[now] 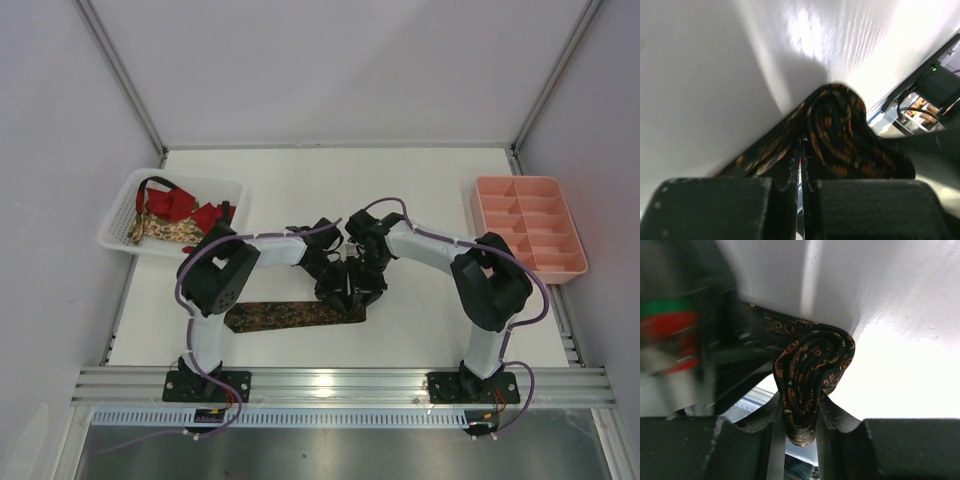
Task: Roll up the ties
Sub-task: Roll the tie
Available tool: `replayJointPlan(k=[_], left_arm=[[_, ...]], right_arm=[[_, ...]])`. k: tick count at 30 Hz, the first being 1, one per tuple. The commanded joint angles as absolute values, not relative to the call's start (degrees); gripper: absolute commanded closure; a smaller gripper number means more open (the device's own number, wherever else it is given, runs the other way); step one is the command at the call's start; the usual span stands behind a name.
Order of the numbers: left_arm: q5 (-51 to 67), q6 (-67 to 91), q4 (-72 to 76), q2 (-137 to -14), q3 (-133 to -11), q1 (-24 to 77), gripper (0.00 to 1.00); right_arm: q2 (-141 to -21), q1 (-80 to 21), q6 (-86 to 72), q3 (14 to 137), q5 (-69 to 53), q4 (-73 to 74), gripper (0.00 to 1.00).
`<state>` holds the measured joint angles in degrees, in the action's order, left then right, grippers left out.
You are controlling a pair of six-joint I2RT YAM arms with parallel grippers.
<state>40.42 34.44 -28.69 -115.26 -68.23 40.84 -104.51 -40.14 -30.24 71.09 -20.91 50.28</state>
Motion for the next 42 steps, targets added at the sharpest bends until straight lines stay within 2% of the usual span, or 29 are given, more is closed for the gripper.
replayJointPlan(k=[1, 8, 13, 20, 26, 33, 42], left_arm=[[38.0, 32.3, -28.8, -109.3, -65.3, 39.6, 0.94], [37.1, 32.5, -28.3, -103.4, -59.9, 37.6, 0.93], [37.1, 33.6, -26.2, -100.3, -54.7, 34.6, 0.94], [36.0, 33.0, -25.7, -97.5, -50.2, 33.0, 0.96], [35.6, 33.7, -22.7, -98.6, -47.0, 32.9, 0.99], [35.1, 34.5, -20.7, -99.1, -46.6, 32.8, 0.99], [35.2, 33.9, -20.9, -99.9, -46.1, 32.9, 1.0]], right_arm=[[-106.1, -41.0, -30.6, 72.9, -20.0, 50.3, 1.0], [-107.7, -42.6, -29.9, 75.8, -19.1, 52.1, 1.0], [-110.5, -44.0, -30.1, 77.3, -18.8, 53.0, 0.92], [-114.4, -46.2, -31.0, 81.7, -16.4, 54.7, 0.87], [-118.3, -48.7, -30.7, 84.5, -16.2, 55.4, 0.8], [-119.2, -49.6, -29.6, 85.9, -15.2, 55.9, 0.6], [-115.8, -49.5, -29.1, 85.9, -17.1, 53.9, 0.51]])
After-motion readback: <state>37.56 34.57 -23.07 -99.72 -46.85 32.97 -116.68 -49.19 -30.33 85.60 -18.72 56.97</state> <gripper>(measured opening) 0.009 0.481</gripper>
